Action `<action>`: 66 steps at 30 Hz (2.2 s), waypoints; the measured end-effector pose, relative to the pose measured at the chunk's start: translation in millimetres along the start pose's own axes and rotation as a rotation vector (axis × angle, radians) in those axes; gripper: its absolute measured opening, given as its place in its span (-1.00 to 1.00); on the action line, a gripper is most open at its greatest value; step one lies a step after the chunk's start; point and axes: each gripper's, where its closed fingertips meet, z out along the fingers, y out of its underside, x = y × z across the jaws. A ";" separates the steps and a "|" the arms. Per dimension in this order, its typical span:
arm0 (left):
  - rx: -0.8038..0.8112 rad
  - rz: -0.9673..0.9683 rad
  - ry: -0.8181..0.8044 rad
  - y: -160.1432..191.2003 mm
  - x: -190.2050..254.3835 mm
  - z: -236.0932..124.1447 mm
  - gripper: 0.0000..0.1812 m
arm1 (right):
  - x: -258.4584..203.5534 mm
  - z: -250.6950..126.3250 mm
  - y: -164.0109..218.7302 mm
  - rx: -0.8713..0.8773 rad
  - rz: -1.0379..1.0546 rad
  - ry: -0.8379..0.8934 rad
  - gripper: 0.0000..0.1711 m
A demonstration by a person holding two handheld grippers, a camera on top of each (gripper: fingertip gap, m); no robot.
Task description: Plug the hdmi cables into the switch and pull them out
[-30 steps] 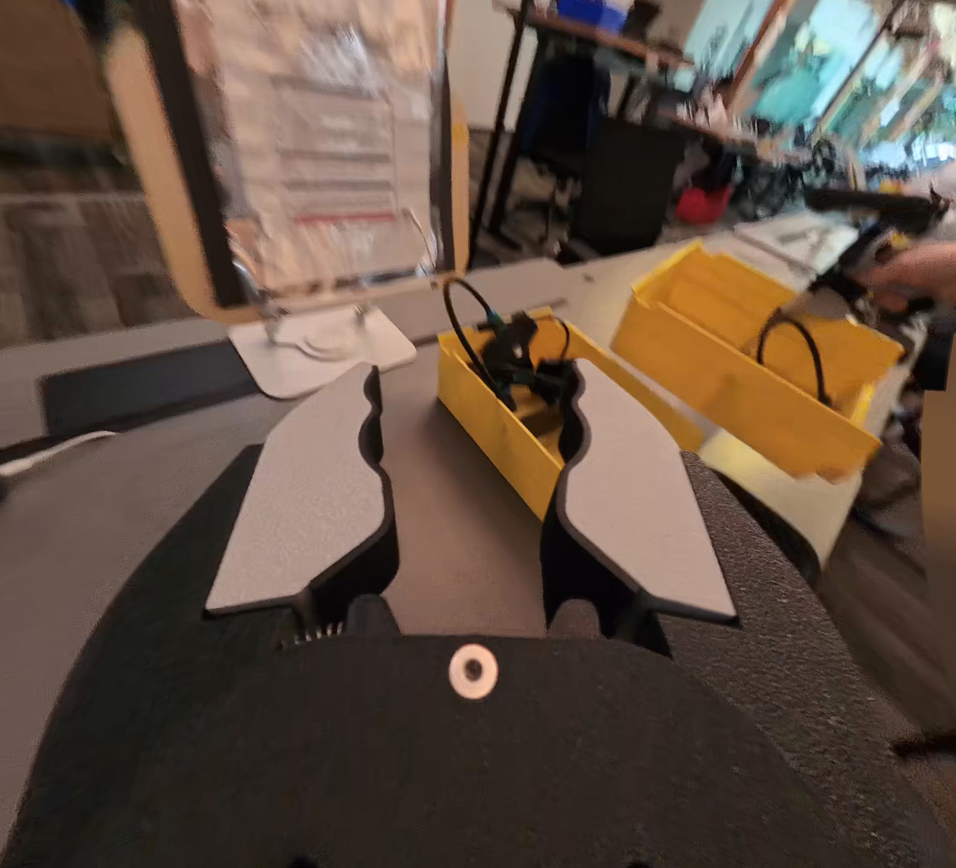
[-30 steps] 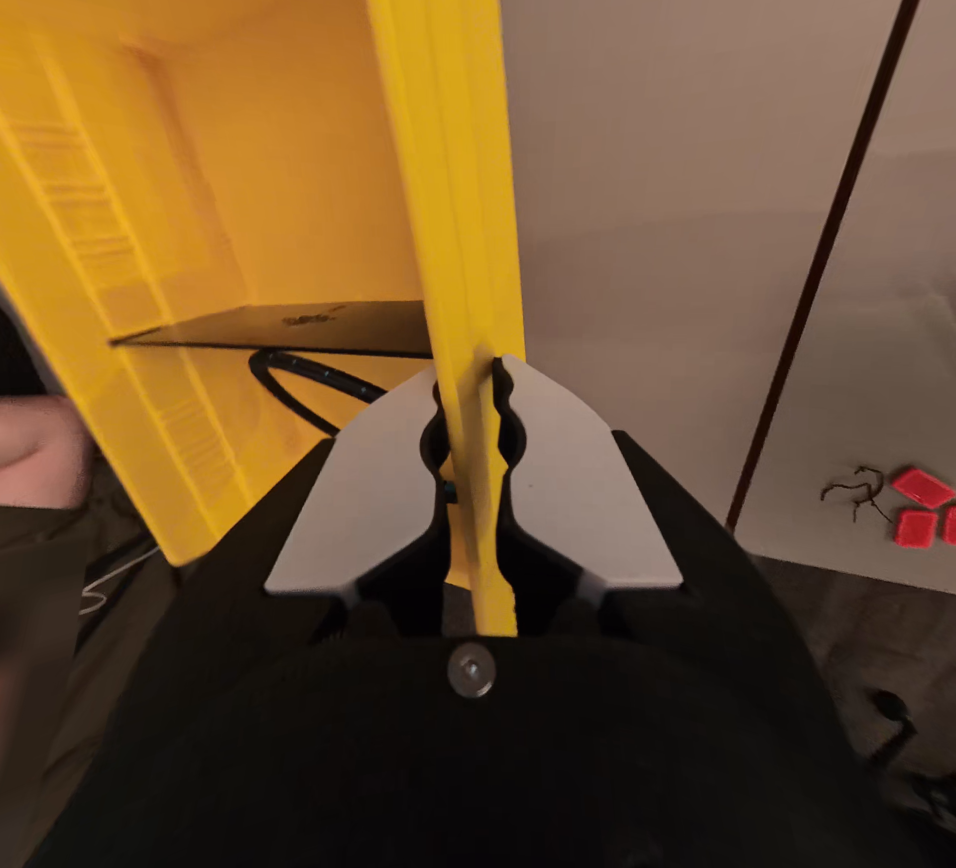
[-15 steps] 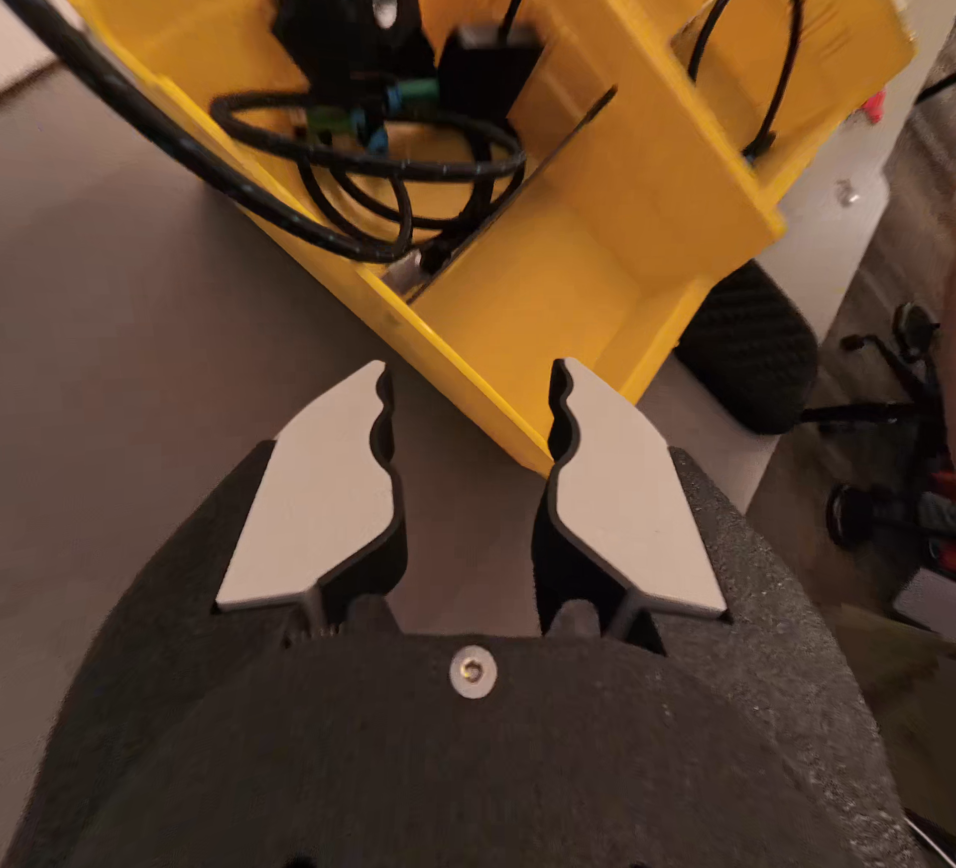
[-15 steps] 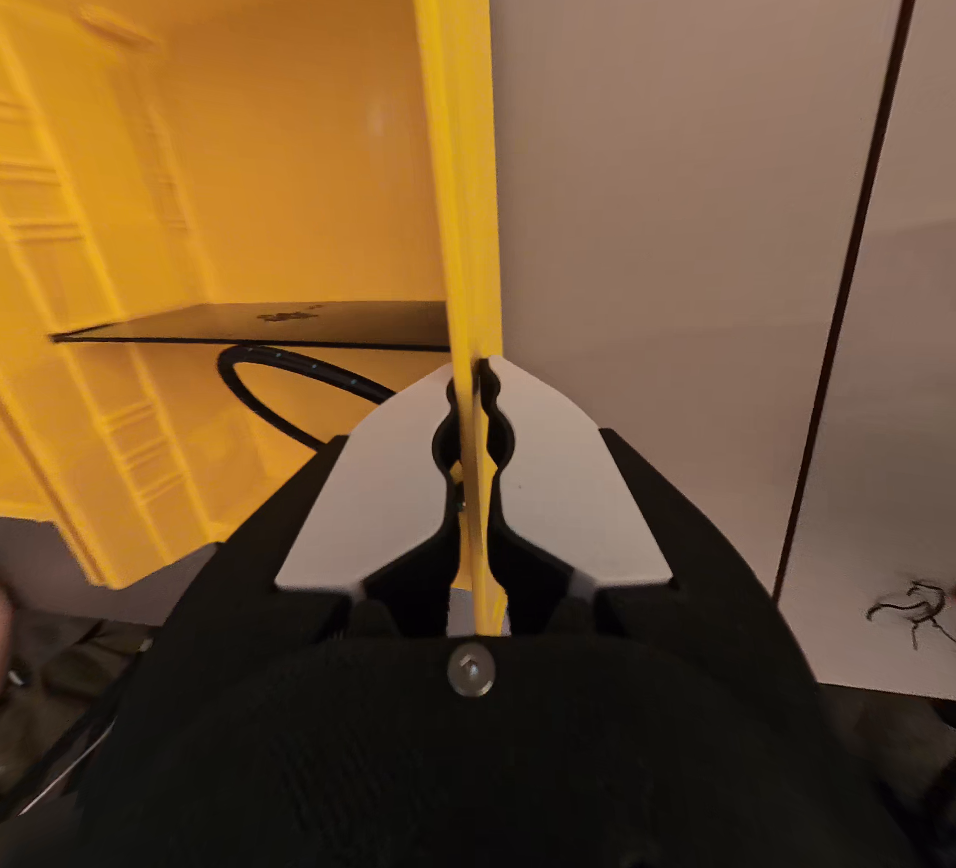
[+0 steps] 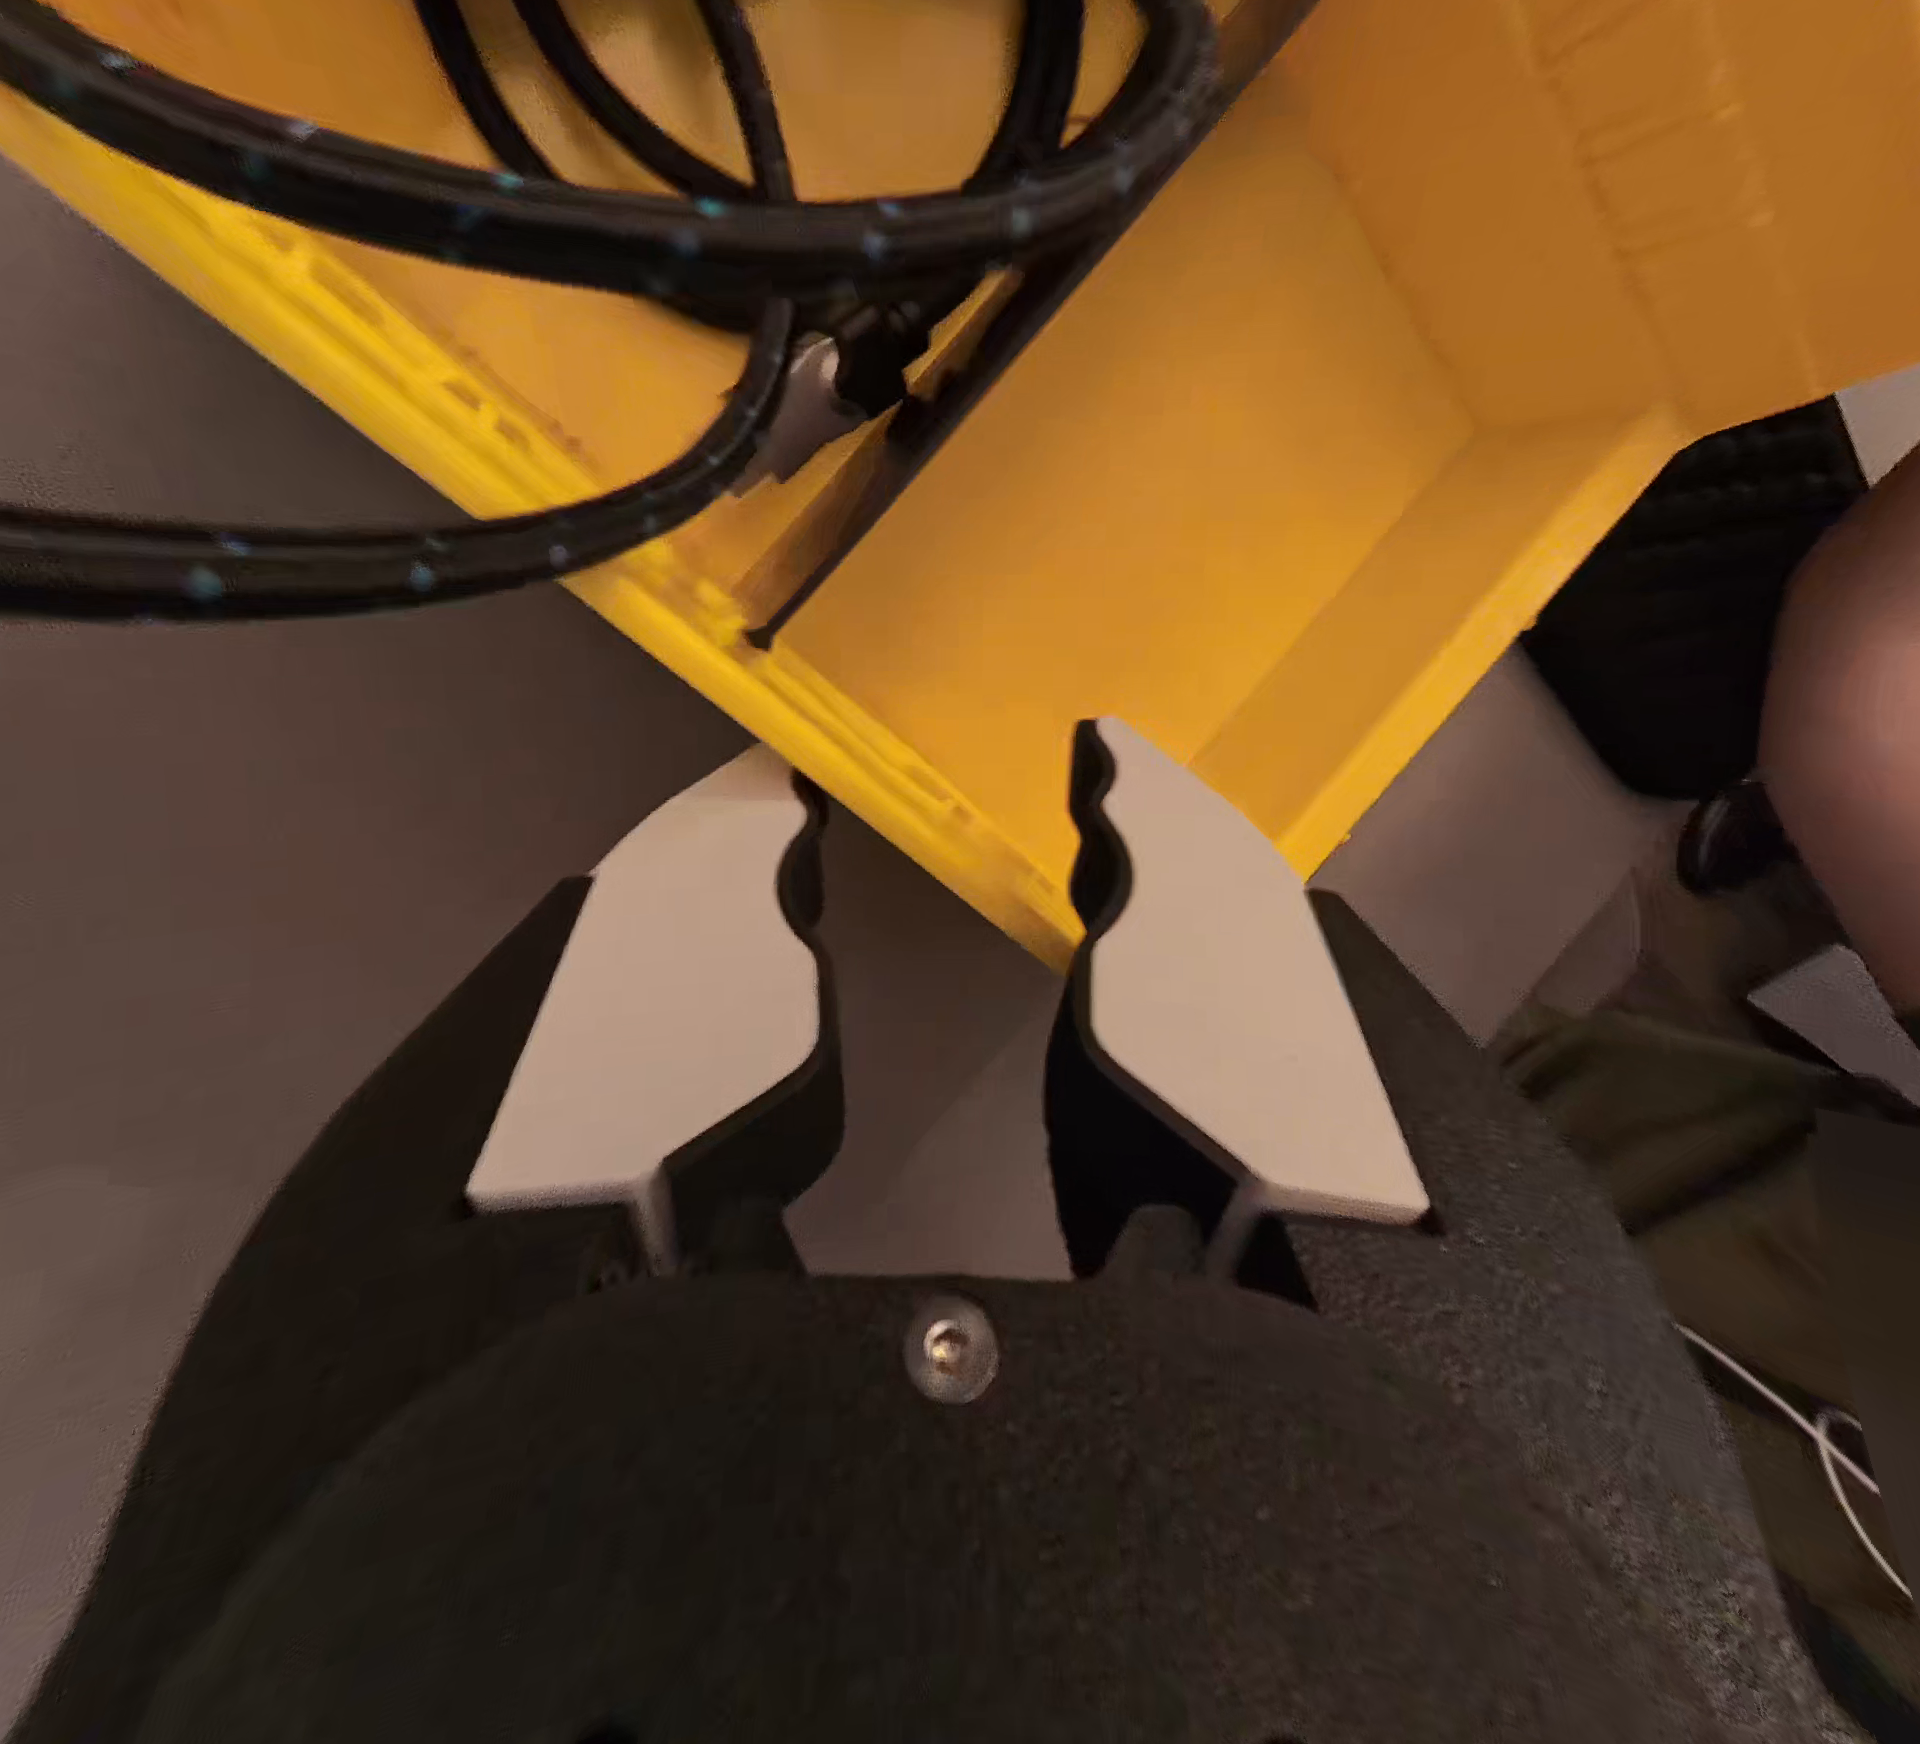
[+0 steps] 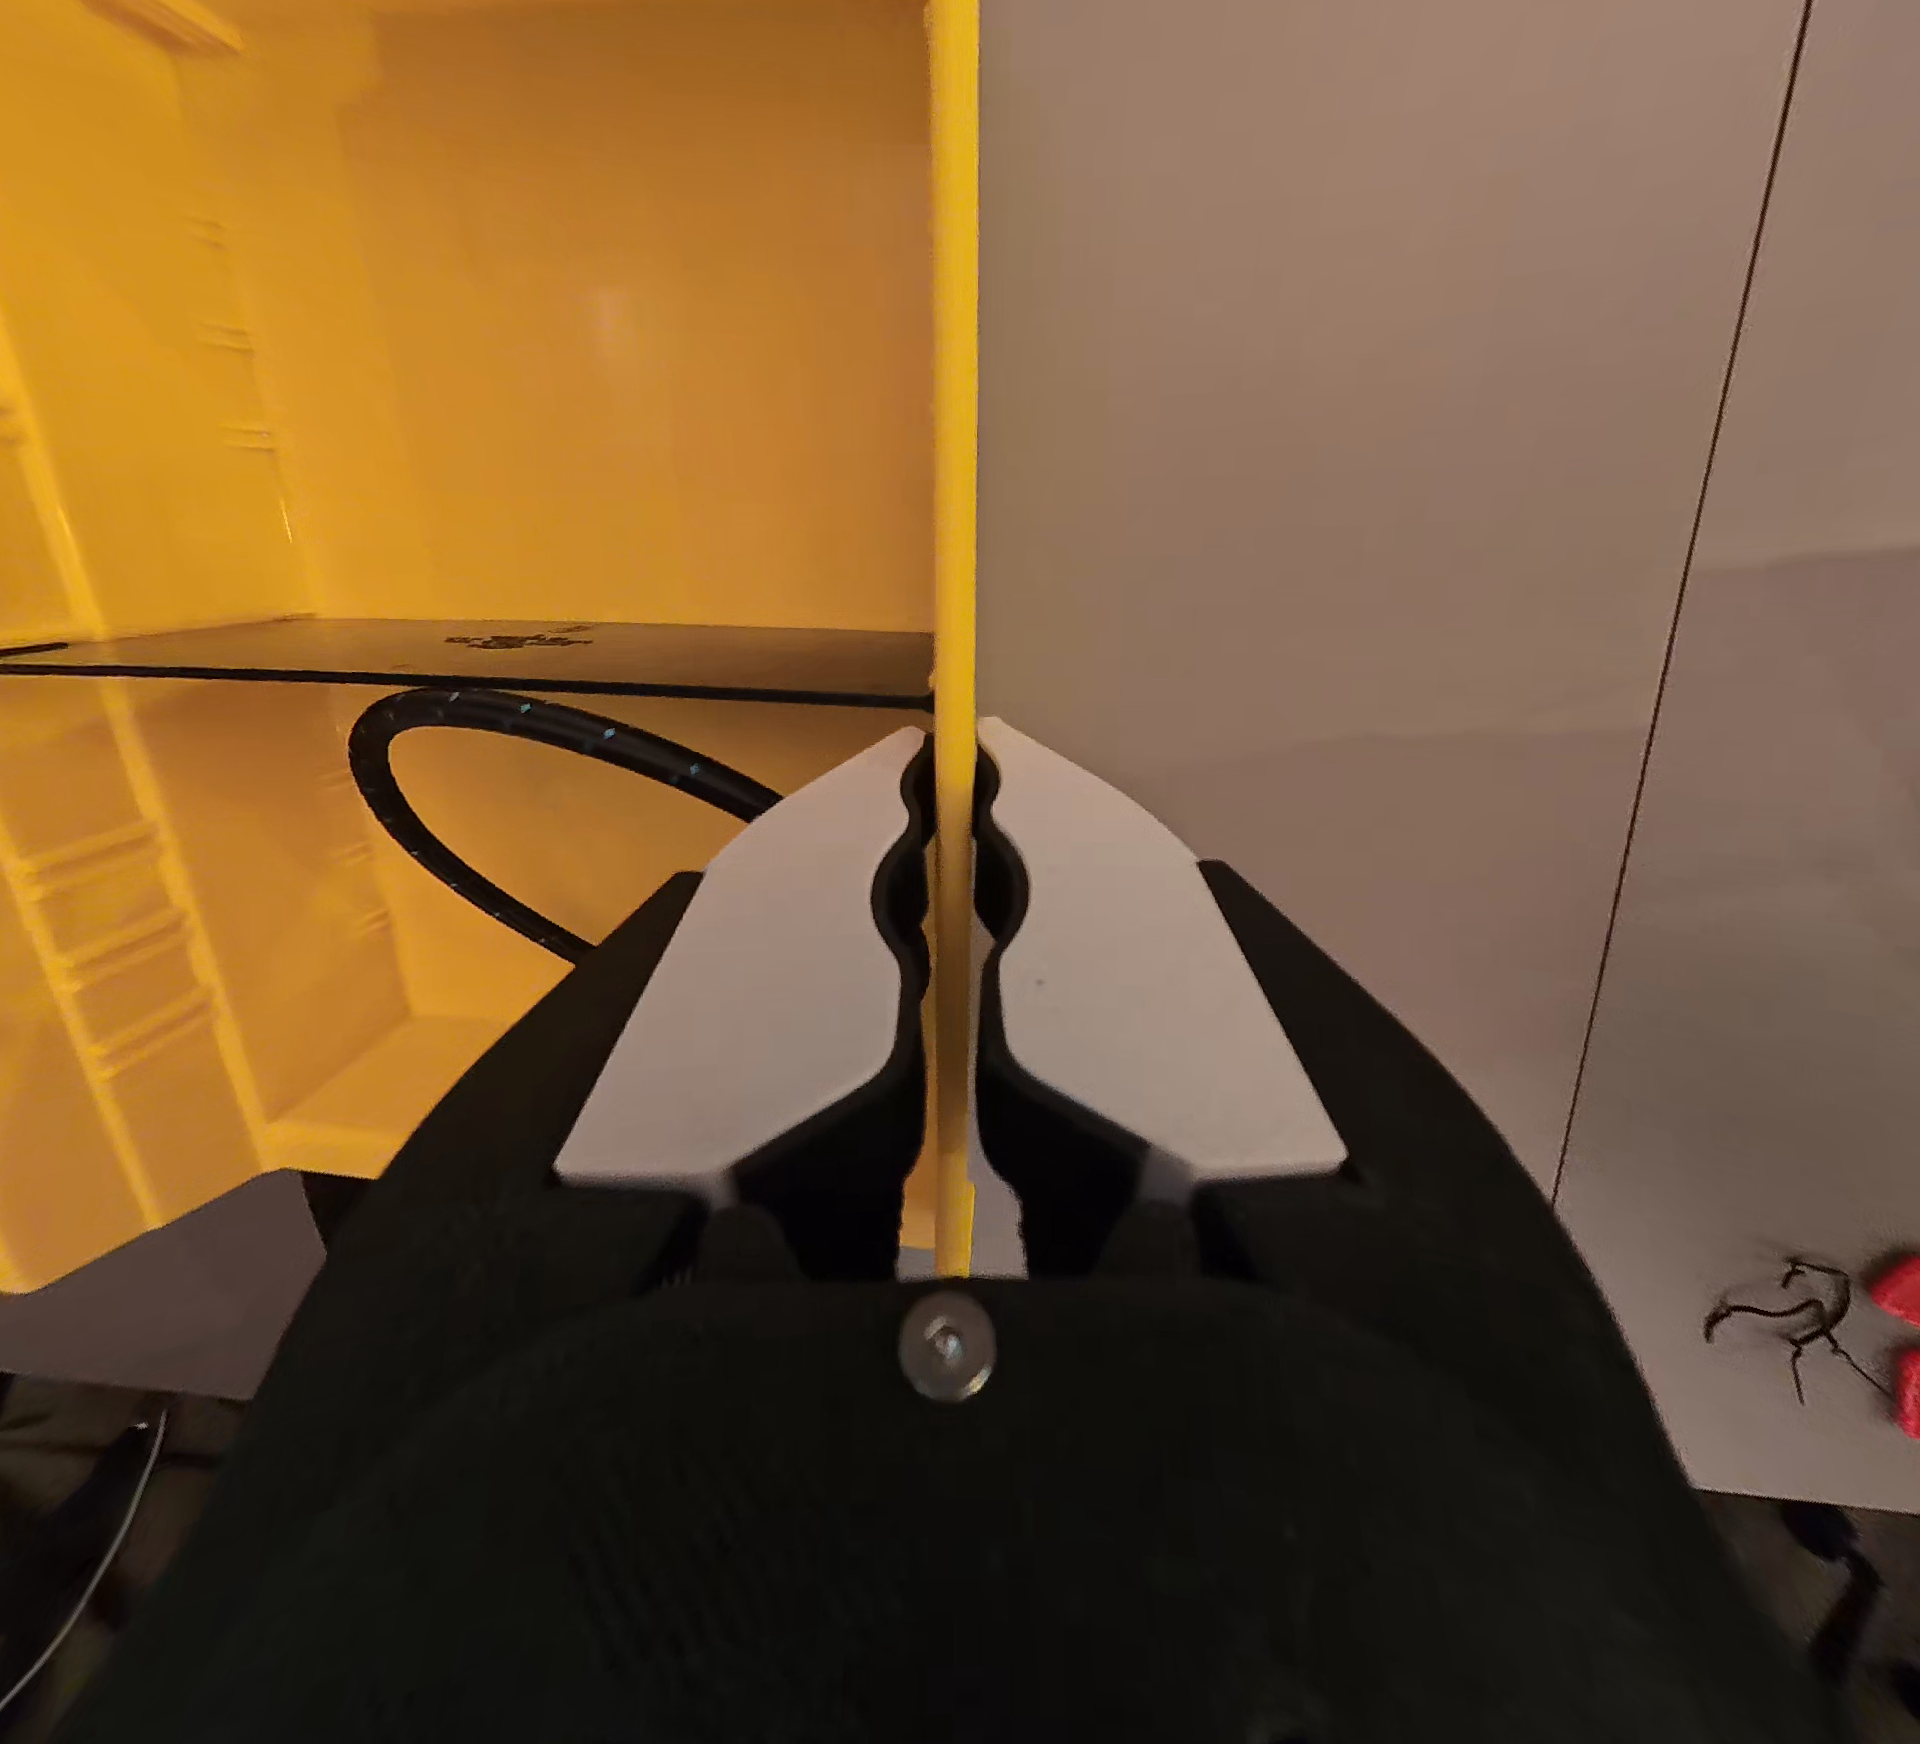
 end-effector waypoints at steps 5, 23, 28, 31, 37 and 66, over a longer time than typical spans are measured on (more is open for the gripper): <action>-0.181 -0.011 -0.055 6.4 -7.4 -3.8 -0.77 | -0.6 -0.6 0.6 0.010 0.009 -0.018 -0.94; -0.114 -0.341 -0.101 83.7 -140.2 -72.5 -0.94 | -93.3 14.2 -10.3 -0.098 -0.021 -0.188 -0.91; -0.034 -0.467 -0.184 140.7 -204.9 -110.7 -0.91 | -116.5 22.1 -25.7 -0.071 -0.101 -0.126 -0.94; -0.014 -0.500 -0.207 174.2 -225.5 -127.1 -0.93 | -107.9 20.0 -22.5 -0.080 -0.073 -0.128 -0.94; 0.066 -0.629 -0.165 223.1 -243.7 -147.4 -0.94 | -72.7 11.8 -10.7 -0.086 0.026 -0.106 -0.93; 0.271 -0.821 -0.256 280.0 -292.8 -180.6 -0.94 | -70.1 14.7 -15.2 -0.081 -0.310 0.034 -0.90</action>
